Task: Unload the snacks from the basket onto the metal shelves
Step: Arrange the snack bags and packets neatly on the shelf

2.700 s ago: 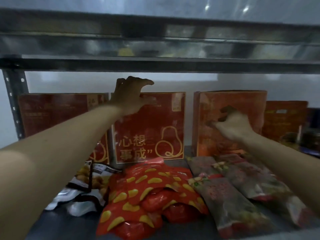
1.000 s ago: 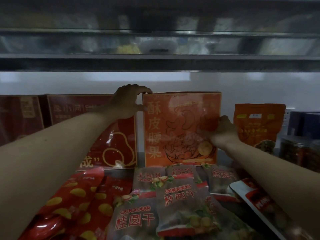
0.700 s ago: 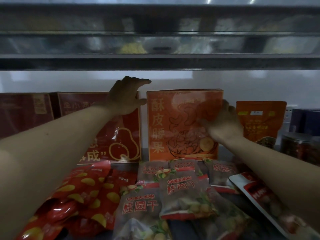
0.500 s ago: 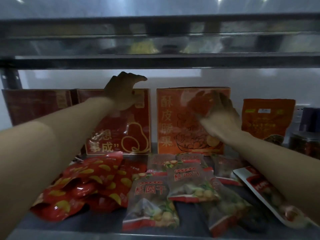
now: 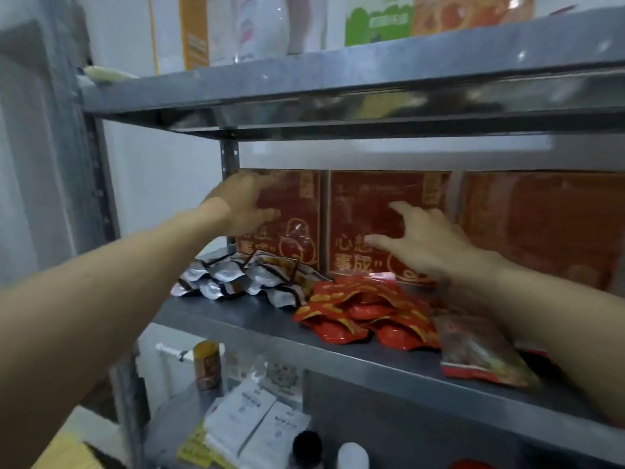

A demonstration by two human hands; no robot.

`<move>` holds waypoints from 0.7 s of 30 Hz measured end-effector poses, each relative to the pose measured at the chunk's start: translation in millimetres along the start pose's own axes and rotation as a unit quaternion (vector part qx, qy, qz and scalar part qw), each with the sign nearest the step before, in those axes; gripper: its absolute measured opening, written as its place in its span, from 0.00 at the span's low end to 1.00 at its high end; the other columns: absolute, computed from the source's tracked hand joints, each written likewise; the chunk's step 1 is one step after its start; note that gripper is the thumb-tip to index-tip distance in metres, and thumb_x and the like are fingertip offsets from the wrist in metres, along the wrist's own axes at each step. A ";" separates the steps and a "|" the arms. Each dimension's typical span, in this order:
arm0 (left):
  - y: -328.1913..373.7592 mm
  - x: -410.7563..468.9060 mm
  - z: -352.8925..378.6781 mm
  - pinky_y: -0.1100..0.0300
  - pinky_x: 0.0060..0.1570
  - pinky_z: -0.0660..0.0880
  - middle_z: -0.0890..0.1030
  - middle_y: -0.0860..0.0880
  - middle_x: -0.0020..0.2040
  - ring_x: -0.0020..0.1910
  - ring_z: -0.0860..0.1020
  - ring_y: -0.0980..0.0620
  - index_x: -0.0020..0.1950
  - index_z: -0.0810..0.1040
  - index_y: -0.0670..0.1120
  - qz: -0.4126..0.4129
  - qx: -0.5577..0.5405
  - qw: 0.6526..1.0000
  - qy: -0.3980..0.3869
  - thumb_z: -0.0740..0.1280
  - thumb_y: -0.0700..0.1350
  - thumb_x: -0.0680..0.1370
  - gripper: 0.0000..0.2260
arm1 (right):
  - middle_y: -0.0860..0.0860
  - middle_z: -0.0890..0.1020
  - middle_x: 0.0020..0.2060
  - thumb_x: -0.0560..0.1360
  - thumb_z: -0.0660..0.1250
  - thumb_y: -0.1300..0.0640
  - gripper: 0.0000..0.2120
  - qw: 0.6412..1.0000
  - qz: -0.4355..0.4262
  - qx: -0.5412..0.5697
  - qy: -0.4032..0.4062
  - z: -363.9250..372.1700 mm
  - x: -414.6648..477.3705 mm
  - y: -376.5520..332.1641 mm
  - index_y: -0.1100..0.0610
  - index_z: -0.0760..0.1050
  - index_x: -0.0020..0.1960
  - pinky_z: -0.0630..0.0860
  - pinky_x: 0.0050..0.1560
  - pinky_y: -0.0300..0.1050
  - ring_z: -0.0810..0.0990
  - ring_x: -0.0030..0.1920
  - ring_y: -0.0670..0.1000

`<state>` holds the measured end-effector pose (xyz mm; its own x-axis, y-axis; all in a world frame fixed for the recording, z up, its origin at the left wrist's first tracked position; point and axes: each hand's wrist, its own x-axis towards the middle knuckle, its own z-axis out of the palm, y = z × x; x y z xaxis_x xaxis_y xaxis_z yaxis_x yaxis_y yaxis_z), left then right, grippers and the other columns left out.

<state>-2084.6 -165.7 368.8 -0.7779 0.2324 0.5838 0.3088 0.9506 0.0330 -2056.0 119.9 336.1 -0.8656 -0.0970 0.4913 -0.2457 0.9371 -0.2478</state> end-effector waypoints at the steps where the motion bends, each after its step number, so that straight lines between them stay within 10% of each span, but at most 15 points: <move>1: -18.2 -12.7 -2.6 0.50 0.63 0.72 0.76 0.47 0.67 0.64 0.74 0.43 0.72 0.71 0.53 -0.016 -0.004 1.000 -0.005 0.70 0.51 0.76 0.24 | 0.54 0.75 0.68 0.73 0.64 0.32 0.40 1.000 0.000 0.015 -0.011 7.7 -1.8 -19.1 0.50 0.59 0.77 0.73 0.62 0.55 0.74 0.66 0.59; 21: -204.6 -38.2 56.6 0.56 0.64 0.67 0.75 0.45 0.67 0.66 0.74 0.47 0.72 0.71 0.51 -0.154 -0.134 0.967 -0.152 0.63 0.59 0.79 0.23 | 0.52 0.74 0.70 0.77 0.65 0.40 0.28 0.972 -0.115 0.085 -0.184 151.2 102.3 -225.1 0.53 0.69 0.72 0.69 0.67 0.49 0.73 0.68 0.55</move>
<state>-2149.1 -357.4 293.9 -0.9682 0.0352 0.2479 0.1355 0.9061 0.4008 -2155.2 -151.7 315.8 -0.8690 -0.4406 0.2252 -0.4929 0.8107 -0.3159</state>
